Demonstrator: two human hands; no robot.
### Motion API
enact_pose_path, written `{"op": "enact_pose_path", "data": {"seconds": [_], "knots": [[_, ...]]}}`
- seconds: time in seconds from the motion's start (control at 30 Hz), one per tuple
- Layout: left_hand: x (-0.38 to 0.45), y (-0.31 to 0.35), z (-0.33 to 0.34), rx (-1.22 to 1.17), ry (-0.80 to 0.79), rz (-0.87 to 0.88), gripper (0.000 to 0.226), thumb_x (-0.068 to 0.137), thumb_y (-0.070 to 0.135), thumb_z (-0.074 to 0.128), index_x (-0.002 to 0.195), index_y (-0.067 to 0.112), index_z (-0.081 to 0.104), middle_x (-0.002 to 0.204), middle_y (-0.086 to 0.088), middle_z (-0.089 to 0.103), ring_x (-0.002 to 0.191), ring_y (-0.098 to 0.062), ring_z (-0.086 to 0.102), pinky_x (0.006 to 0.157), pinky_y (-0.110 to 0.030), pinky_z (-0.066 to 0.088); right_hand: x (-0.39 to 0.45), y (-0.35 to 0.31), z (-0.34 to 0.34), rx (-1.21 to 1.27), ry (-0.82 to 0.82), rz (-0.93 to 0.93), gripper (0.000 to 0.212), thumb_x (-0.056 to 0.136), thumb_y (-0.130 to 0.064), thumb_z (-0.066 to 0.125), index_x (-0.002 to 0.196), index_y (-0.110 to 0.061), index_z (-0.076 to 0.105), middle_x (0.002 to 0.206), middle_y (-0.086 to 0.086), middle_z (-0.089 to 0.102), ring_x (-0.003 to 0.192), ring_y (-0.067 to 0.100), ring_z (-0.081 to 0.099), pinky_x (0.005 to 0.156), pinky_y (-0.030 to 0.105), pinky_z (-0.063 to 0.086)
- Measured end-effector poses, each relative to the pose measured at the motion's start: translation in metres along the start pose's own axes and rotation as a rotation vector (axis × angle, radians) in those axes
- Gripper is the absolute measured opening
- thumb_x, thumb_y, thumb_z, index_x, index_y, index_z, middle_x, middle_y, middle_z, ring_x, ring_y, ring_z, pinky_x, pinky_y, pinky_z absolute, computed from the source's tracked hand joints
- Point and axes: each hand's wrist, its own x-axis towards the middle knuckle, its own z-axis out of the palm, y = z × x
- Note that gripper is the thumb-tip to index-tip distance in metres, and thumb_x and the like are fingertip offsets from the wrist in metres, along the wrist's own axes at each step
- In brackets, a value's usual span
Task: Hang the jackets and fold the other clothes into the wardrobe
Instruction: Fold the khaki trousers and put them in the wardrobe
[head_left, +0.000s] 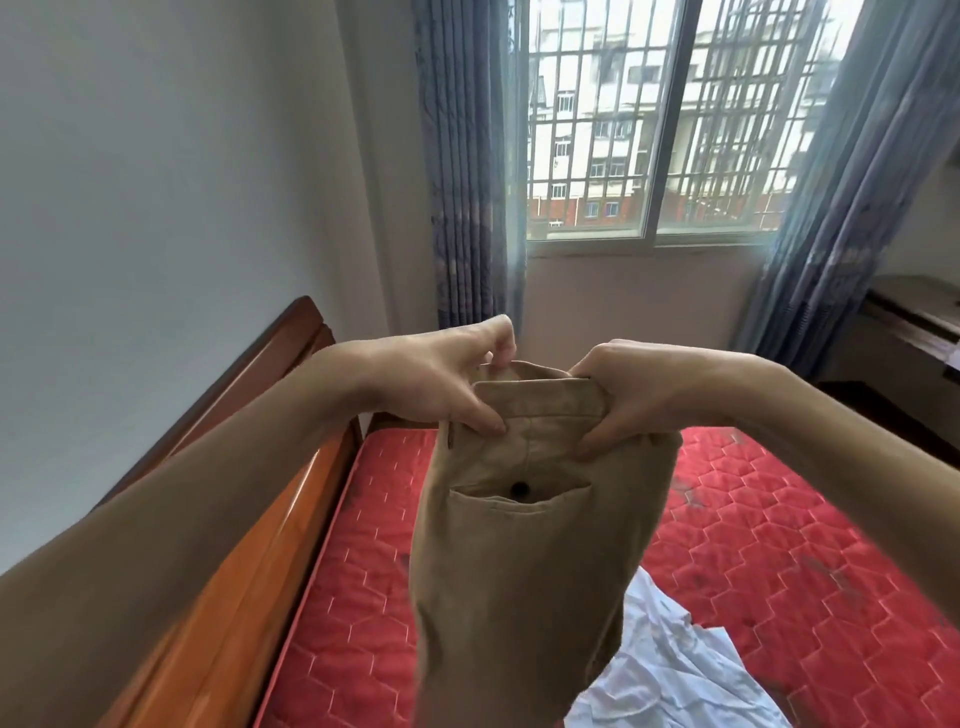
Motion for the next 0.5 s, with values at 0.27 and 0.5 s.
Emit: {"op": "enact_pose_path", "data": {"seconds": [0.27,0.5], "knots": [[-0.020,-0.009,-0.052,0.214,-0.392,-0.212,0.027,0.092,0.037,0.076,0.115,0.022,0.077,0.109,0.004,0.079,0.104,-0.016,0.076,0.095,-0.036,0.060,0.036,-0.028,-0.020,0.285,-0.336,-0.033,0.019,0.076,-0.035,0.094,0.084,-0.023,0.080,0.084,-0.005,0.081,0.076,0.009,0.078,0.062,0.018,0.057],[0.034,-0.075,-0.076,0.145,-0.367,-0.360,0.028,0.098,0.026,0.072,0.119,0.008,0.074,0.114,-0.009,0.078,0.107,-0.026,0.075,0.098,-0.039,0.059,0.126,-0.010,-0.016,0.107,-0.431,0.052,0.012,0.081,-0.028,0.091,0.079,-0.025,0.080,0.082,-0.007,0.081,0.075,0.010,0.077,0.064,0.021,0.057]]}}
